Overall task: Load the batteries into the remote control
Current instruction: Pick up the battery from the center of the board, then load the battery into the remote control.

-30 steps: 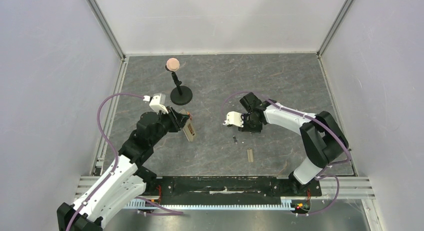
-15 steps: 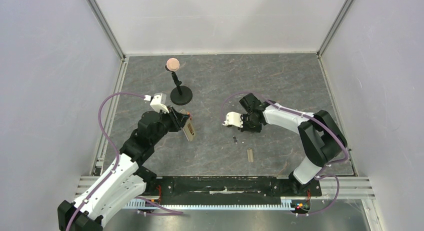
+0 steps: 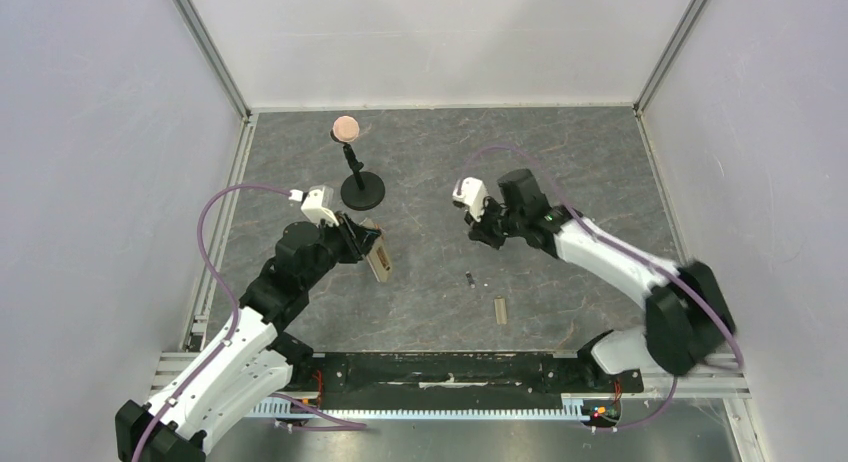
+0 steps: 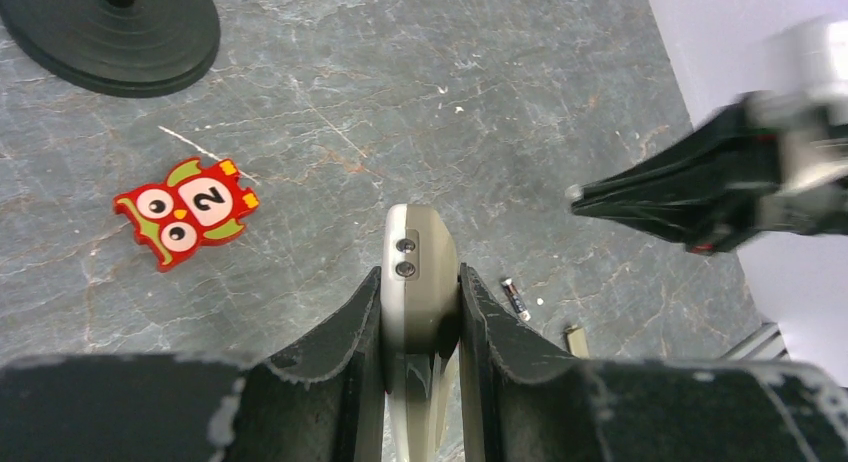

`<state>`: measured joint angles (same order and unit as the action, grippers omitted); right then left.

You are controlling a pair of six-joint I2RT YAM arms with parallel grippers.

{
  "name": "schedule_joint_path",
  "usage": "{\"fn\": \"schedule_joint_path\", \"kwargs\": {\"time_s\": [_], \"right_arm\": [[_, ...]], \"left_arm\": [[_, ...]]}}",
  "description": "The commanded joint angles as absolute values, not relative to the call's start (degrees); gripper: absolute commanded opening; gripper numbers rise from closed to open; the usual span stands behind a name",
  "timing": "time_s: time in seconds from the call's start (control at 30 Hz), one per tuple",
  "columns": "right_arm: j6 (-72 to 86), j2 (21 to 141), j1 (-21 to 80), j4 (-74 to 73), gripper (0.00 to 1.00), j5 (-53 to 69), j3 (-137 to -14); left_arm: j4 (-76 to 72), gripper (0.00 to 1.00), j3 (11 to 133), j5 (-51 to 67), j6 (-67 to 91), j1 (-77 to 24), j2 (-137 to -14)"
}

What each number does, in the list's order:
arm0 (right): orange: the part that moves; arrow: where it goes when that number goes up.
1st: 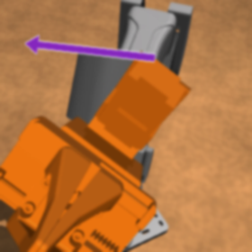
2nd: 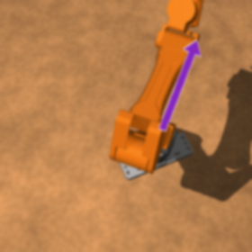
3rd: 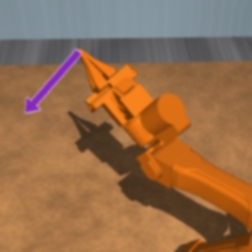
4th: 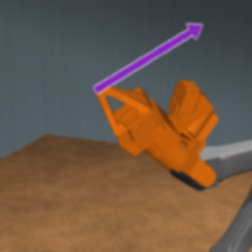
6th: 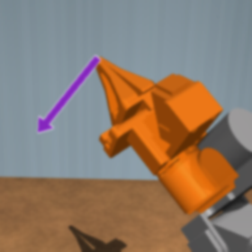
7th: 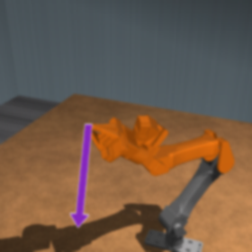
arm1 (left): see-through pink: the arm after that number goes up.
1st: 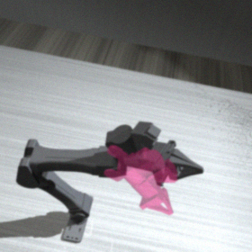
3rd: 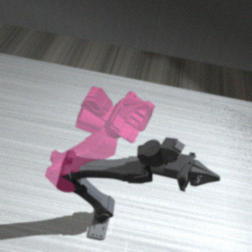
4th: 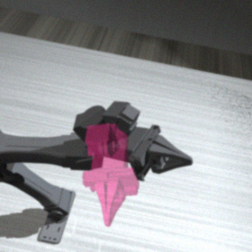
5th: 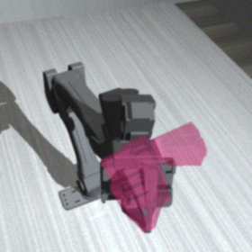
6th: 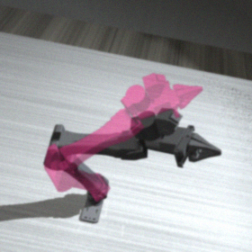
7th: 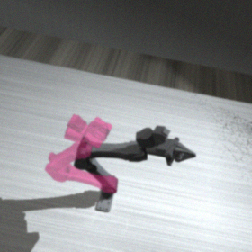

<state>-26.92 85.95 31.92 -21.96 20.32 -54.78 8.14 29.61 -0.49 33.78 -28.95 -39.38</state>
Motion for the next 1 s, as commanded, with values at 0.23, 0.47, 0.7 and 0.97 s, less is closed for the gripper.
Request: {"fn": "schedule_joint_path", "kwargs": {"time_s": [0.23,0.47,0.7,0.97], "right_arm": [[35.01,59.61,39.71,18.76,0.00,15.73,-40.47],[47.22,63.99,41.46,16.13,0.00,18.58,-46.14],[40.90,63.99,45.26,14.04,0.00,15.95,-47.69],[32.16,65.90,52.33,8.83,0.00,5.75,-50.58]], "left_arm": [[1.88,0.02,36.92,10.45,46.50,-28.61,-45.03],[2.46,0.02,42.09,16.75,55.73,-28.71,-51.06],[1.54,0.02,44.84,18.77,57.28,-28.73,-54.19],[-0.78,0.02,45.20,19.23,56.16,-28.73,-54.61]]}}
